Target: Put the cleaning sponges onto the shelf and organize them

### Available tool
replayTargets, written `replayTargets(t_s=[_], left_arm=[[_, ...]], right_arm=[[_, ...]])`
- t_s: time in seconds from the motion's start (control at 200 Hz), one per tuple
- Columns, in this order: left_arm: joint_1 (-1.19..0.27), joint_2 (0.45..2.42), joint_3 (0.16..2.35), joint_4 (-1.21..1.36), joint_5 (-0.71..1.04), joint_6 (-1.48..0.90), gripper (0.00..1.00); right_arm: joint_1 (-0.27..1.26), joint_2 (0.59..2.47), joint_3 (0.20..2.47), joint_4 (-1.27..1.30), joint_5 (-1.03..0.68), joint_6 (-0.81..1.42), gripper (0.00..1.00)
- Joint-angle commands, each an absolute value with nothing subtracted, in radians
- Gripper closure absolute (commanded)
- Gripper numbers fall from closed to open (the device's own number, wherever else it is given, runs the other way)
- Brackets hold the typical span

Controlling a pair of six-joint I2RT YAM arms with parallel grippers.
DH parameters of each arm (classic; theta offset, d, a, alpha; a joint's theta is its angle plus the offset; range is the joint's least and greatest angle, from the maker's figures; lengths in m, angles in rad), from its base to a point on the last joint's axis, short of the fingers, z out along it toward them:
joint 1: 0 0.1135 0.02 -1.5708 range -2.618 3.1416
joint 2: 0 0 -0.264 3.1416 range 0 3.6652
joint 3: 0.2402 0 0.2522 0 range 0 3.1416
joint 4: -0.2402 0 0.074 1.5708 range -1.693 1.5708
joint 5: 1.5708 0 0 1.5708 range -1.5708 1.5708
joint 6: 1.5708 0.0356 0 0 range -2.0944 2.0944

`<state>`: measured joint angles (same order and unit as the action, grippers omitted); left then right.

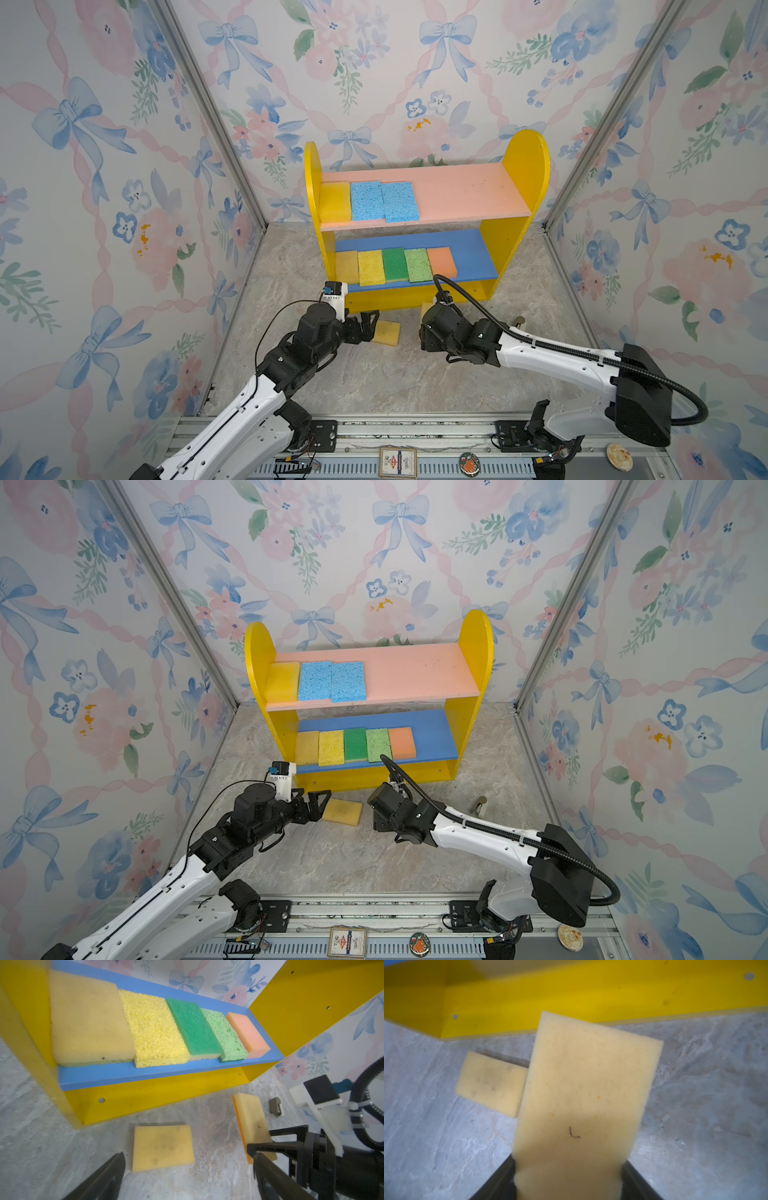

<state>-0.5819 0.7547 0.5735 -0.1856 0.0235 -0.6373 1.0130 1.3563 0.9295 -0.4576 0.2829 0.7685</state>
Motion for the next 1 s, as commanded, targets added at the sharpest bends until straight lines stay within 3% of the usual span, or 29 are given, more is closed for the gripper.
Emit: replayTargets(t_s=[0.0,0.26,0.58,0.8,0.995], left_arm=[[-0.582,0.777,0.515,0.032,0.167,-0.876,0.02],[-0.689,0.865,0.477,0.276,0.137,-1.039,0.03],[-0.75,0.976,0.467,0.359,0.144,-1.119,0.14],[-0.75,1.023,0.488,0.371,0.164,-1.12,0.38],[-0.75,1.036,0.479,0.386,0.165,-1.12,0.74]], right_arm=[[1.028,1.296,0.921,-0.449,0.164,0.57,0.33],[1.028,1.267,0.984,-0.435,0.007,0.452,0.33],[1.028,1.248,0.973,-0.384,-0.016,0.455,0.33],[1.029,1.253,0.972,-0.358,-0.022,0.471,0.33],[1.028,1.261,0.986,-0.364,-0.025,0.478,0.31]])
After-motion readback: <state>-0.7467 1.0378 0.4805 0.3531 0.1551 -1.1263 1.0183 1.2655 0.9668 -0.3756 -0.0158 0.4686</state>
